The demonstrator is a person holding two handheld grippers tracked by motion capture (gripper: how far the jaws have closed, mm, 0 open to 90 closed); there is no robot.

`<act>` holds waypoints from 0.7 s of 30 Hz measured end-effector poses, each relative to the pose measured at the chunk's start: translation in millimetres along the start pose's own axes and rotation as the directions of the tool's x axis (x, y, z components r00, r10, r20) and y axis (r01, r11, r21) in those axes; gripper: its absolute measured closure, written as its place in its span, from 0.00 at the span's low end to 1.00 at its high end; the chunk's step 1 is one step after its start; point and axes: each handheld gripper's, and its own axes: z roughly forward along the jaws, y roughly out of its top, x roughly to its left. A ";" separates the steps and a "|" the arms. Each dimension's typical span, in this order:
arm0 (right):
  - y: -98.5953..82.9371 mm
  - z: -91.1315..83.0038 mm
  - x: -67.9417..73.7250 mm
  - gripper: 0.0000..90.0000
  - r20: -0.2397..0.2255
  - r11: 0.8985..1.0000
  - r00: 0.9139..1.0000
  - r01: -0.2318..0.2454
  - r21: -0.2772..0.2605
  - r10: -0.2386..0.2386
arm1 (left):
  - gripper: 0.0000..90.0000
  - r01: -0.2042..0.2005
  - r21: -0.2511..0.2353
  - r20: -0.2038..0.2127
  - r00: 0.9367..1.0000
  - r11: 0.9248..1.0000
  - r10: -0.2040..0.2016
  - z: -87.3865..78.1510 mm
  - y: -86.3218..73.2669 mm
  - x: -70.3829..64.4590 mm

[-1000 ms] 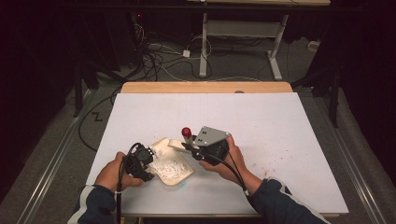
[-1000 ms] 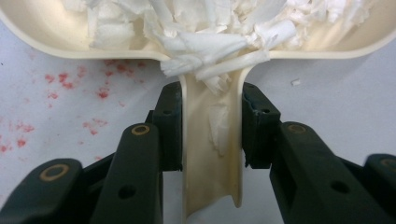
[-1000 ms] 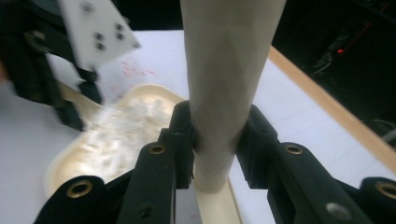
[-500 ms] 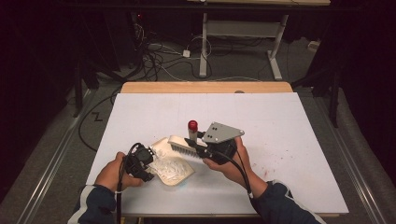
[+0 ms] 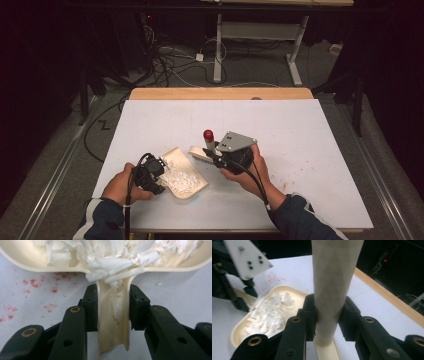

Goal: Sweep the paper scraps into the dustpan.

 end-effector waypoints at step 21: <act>-2.2 -41.3 -6.7 0.79 -0.024 1.000 0.999 -0.022 -0.016 0.022 | 0.70 0.002 -0.001 0.002 1.000 1.000 -0.002 -0.1 -0.2 0.2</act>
